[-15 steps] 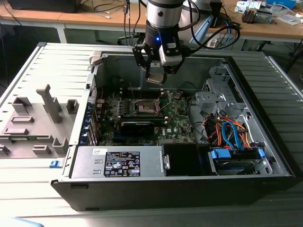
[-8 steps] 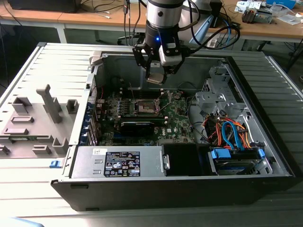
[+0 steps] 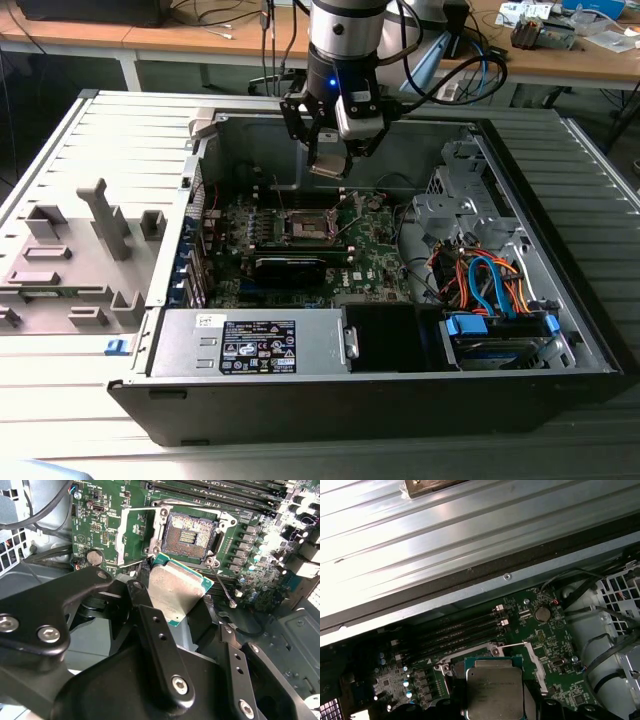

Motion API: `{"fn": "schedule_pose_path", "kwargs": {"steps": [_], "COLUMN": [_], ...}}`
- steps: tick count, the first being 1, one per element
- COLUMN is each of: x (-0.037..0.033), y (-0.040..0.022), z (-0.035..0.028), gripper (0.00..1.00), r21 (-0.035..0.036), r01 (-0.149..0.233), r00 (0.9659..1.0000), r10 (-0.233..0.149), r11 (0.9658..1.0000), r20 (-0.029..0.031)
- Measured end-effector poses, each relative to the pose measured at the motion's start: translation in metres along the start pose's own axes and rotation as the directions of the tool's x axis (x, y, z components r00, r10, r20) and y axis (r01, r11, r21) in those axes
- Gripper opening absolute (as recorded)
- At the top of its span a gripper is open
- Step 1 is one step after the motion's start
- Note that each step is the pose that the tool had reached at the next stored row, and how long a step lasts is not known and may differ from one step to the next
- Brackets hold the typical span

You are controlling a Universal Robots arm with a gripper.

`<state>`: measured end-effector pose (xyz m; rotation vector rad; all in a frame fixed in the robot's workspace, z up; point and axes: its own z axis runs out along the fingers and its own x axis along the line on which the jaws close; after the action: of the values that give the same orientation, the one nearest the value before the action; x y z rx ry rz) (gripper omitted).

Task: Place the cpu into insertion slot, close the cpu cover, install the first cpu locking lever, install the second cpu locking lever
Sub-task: 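Place the cpu into insertion slot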

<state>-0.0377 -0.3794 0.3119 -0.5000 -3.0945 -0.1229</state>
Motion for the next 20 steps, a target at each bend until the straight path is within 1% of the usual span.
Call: {"fn": "schedule_pose_path", "kwargs": {"steps": [20], "x": [0.0000], "y": [0.0000], "z": [0.0003], "gripper": [0.55], "r21": [0.0006], "r01": [-0.020], "r00": [0.9998], "r10": [0.020], "r11": [0.9998], "r20": [0.0019]}}
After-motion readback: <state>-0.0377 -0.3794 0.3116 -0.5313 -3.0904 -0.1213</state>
